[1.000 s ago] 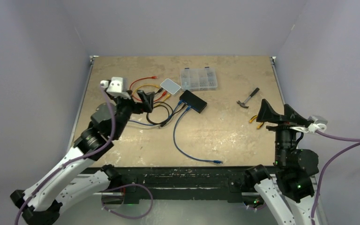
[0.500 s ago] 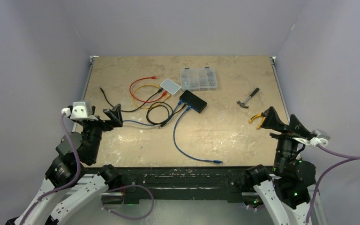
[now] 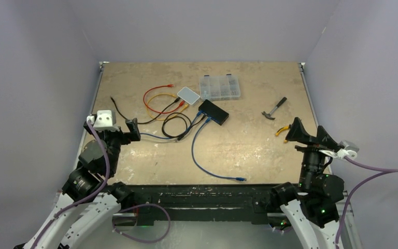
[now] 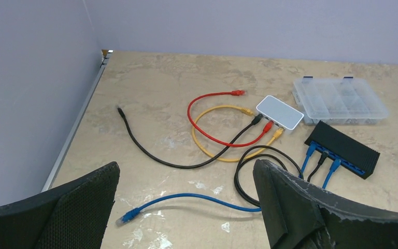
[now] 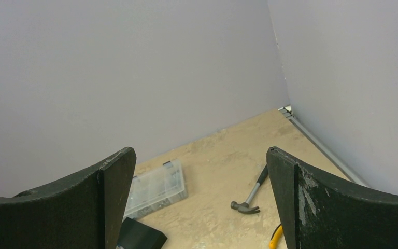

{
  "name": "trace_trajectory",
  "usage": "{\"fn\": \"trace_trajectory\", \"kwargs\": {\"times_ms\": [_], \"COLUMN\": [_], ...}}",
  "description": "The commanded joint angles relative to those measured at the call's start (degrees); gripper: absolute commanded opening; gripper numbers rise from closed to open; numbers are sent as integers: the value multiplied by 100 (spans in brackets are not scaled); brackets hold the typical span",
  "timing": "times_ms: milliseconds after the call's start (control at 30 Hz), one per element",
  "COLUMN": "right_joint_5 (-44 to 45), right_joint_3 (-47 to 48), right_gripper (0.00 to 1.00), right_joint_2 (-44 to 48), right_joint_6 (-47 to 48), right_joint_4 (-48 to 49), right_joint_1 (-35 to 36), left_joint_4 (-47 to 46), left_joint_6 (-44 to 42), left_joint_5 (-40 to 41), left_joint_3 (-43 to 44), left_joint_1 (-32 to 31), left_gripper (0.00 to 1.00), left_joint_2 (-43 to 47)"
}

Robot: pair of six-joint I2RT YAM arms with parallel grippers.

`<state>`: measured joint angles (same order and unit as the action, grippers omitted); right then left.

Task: Insert the plug into the switch port
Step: Reset both arms

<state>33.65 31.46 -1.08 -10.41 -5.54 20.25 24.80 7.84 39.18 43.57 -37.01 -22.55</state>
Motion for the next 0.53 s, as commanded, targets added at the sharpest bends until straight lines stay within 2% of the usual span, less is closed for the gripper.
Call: {"fn": "trace_trajectory", "kwargs": {"times_ms": [0,167,500], "right_joint_5": [23,9,-42], "right_joint_3": [-9,-26,-44], "right_gripper": [99,99,99], "right_joint_2": [29,17,-14], "right_joint_6": [127,136,158], "right_joint_4": [212,211,230], "right_joint_1": [14,12,14], "left_joint_4": [-297,-439,-616], "left_joint_6": [-80,-45,-26], "left_joint_5": [-441,-821,-855], "left_joint_3": [-36,-118,-232], "left_joint_1": [387,757,948], "left_gripper": [99,99,99], "left_joint_2": [-12,168,564]}}
